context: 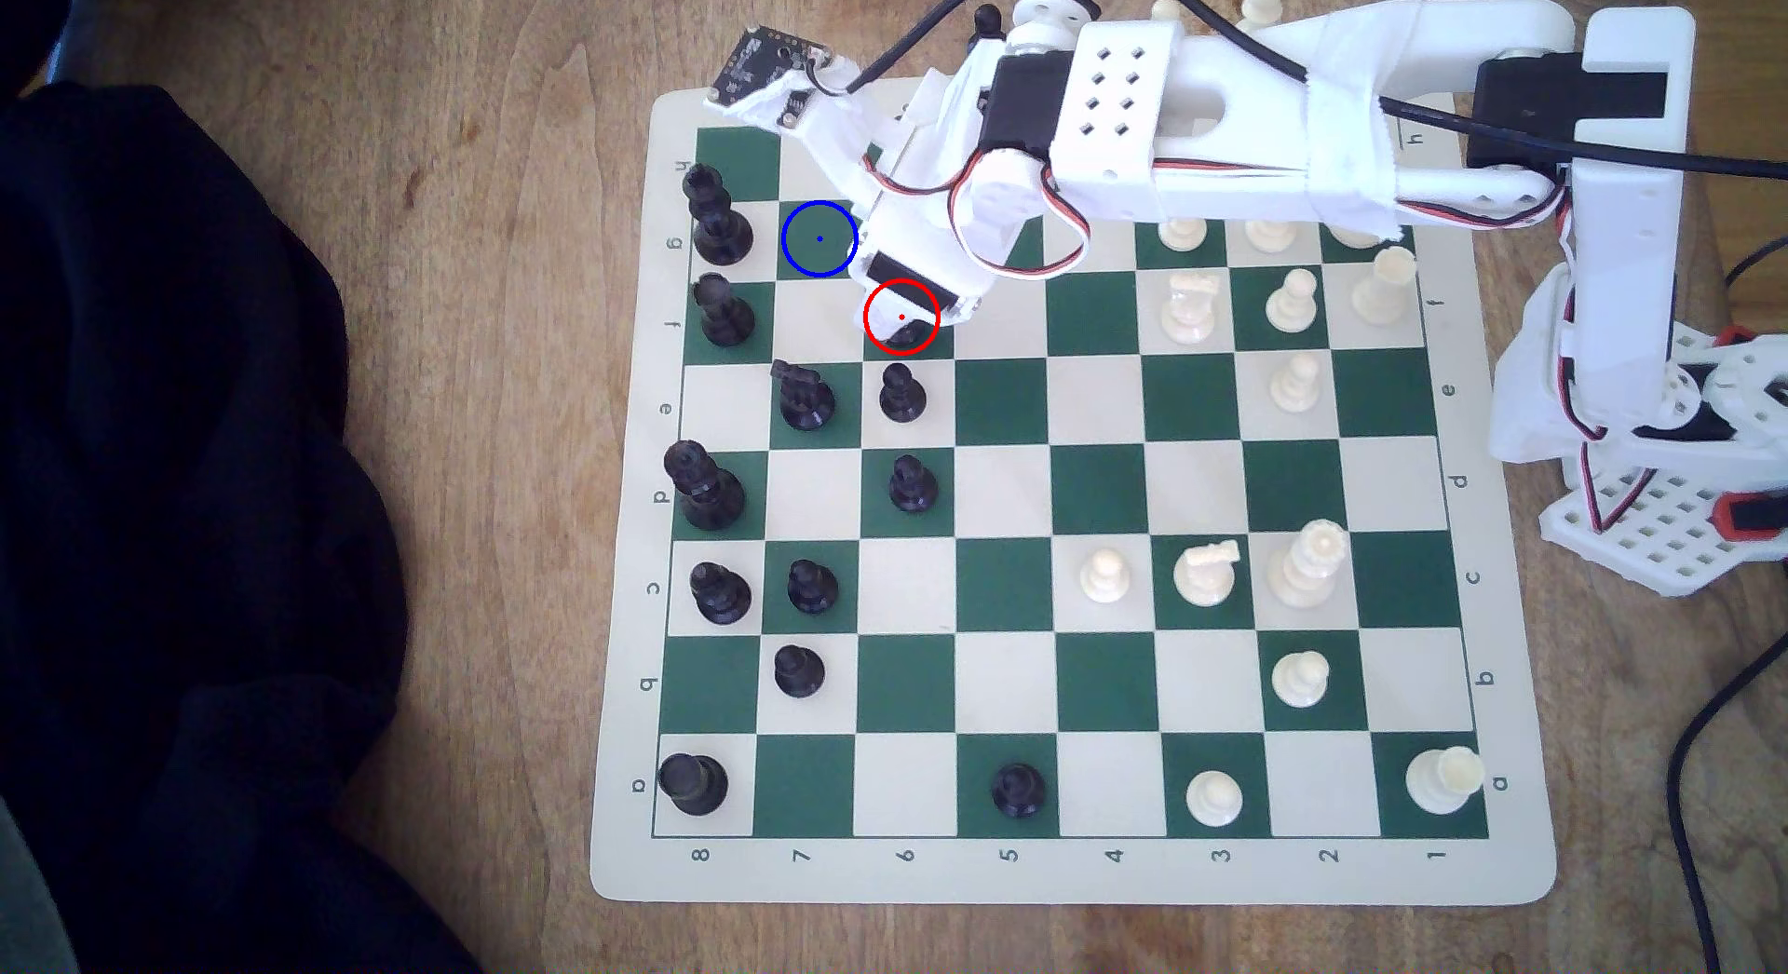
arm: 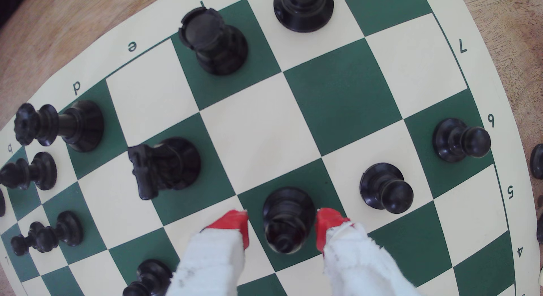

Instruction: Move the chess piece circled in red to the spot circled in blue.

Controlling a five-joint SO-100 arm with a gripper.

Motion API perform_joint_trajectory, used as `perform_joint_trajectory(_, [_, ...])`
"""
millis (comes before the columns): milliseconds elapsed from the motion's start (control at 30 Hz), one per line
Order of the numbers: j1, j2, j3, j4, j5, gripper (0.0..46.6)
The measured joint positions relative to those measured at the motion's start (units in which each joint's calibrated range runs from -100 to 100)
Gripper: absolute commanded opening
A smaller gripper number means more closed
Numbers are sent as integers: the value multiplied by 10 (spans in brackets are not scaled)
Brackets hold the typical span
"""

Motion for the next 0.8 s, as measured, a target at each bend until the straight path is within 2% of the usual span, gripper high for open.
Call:
perform_joint_trajectory(567, [0, 0, 0, 6, 5, 117])
perform_joint_trajectory(800, [0, 0, 0, 10, 8, 97])
